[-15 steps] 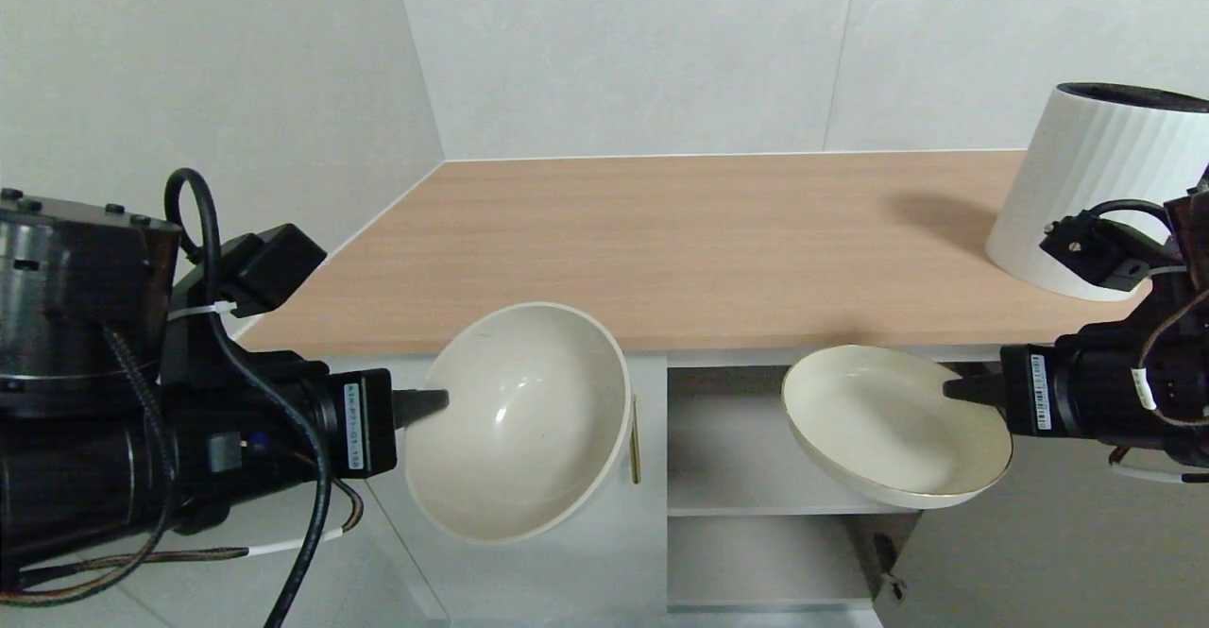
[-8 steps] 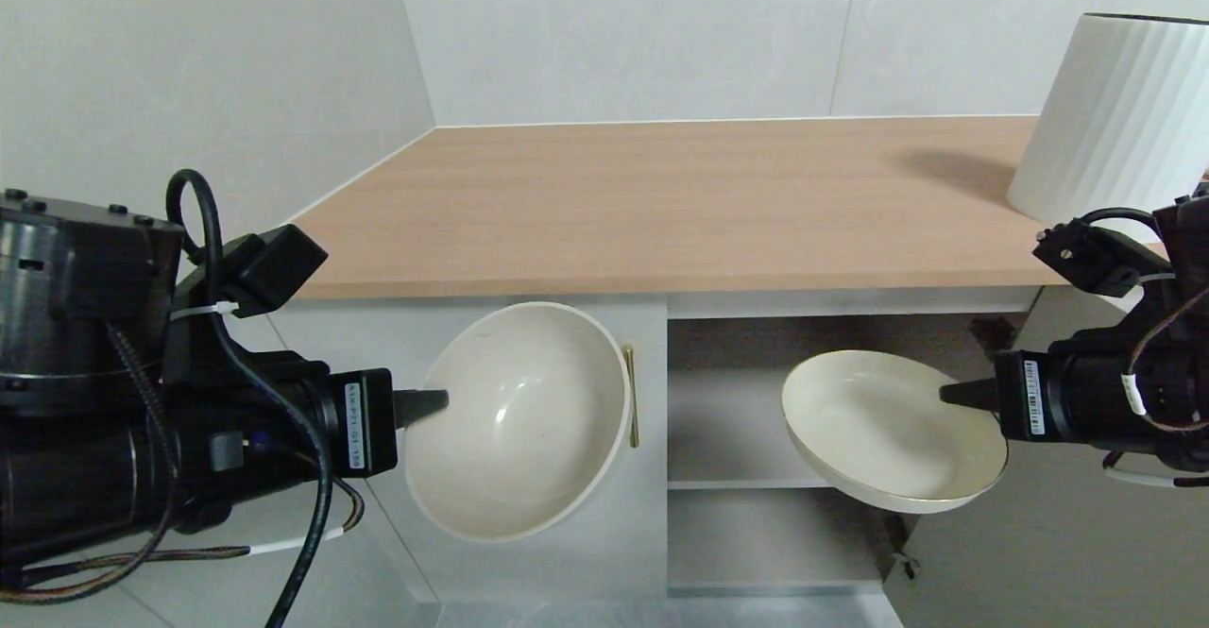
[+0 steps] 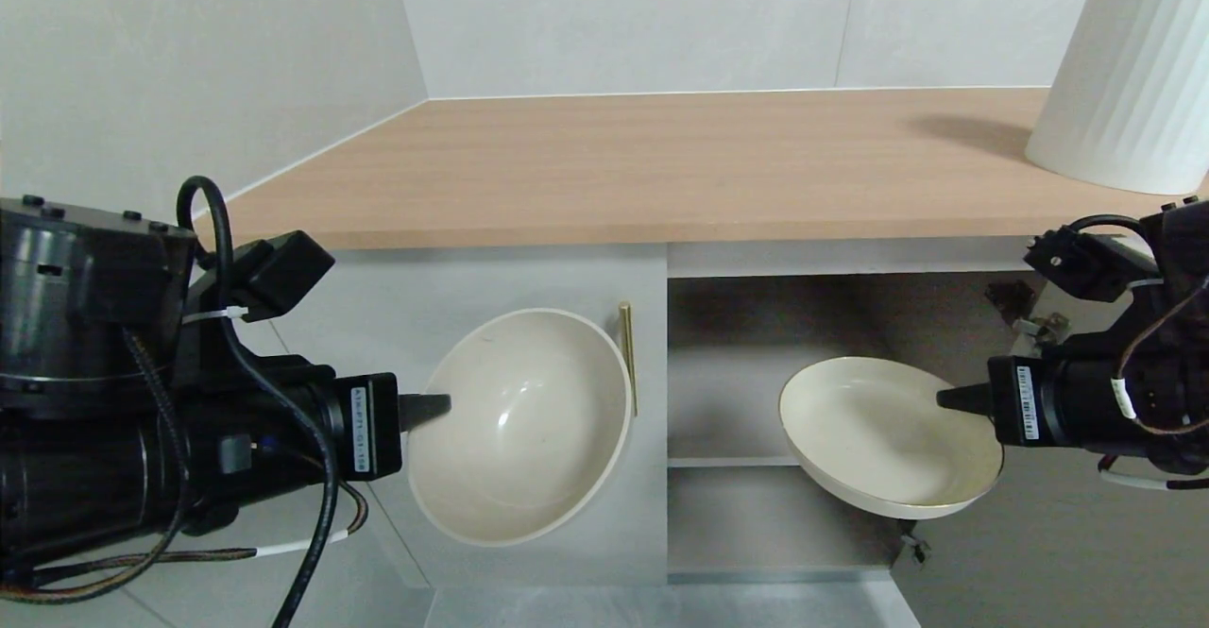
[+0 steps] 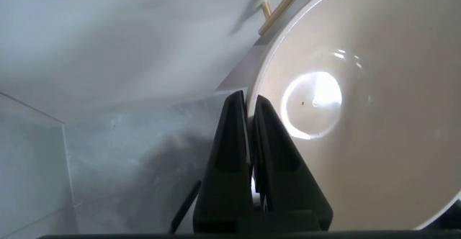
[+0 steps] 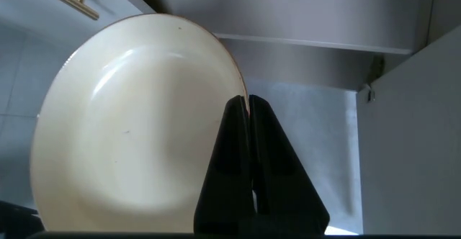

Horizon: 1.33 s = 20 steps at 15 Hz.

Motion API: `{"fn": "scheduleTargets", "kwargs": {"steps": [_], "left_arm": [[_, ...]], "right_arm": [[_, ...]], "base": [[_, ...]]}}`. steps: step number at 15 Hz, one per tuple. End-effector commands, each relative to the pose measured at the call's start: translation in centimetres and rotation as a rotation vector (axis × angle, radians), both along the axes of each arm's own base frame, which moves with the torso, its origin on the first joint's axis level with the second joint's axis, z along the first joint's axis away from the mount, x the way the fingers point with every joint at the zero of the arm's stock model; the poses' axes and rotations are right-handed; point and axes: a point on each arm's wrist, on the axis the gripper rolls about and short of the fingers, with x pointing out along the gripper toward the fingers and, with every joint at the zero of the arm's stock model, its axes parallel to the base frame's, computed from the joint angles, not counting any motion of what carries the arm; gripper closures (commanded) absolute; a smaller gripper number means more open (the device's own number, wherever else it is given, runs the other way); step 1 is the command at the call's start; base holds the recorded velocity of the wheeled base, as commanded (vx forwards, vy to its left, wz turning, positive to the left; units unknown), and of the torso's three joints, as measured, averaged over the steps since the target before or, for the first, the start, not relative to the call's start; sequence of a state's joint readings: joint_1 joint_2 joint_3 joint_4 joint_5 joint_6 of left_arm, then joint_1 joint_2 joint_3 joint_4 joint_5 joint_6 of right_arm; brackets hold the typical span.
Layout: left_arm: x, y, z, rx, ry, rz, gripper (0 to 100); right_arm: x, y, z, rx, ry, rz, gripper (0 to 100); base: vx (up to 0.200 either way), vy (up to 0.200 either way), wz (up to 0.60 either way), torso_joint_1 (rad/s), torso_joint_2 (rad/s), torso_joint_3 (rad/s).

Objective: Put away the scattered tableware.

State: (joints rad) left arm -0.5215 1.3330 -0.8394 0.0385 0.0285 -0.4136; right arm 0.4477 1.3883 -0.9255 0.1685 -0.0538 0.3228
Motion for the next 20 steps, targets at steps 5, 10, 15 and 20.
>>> {"fn": "scheduleTargets", "kwargs": {"steps": [5, 10, 15, 20], "left_arm": [[0.0, 0.0, -0.1, 0.001, 0.003, 0.001, 100], [0.2, -0.1, -0.2, 0.005, 0.01, 0.001, 100], [0.4, -0.2, -0.5, 0.011, 0.019, 0.001, 100], [0.5, -0.3, -0.7, 0.015, 0.027, -0.001, 100]], "right_arm": [[1.4, 0.7, -1.7, -0.033, 0.067, 0.002, 100], [5.5, 2.9, -8.2, -0.133, 0.286, 0.005, 100], [9.5, 4.6, -15.7, -0.118, 0.277, -0.036, 100], [13.4, 4.3, -20.3, -0.074, 0.193, -0.225, 100]], "base": [[0.0, 0.0, 0.0, 0.0, 0.0, 0.0], [0.0, 0.0, 0.0, 0.0, 0.0, 0.0], [0.0, 0.0, 0.0, 0.0, 0.0, 0.0], [0.0, 0.0, 0.0, 0.0, 0.0, 0.0]]}}
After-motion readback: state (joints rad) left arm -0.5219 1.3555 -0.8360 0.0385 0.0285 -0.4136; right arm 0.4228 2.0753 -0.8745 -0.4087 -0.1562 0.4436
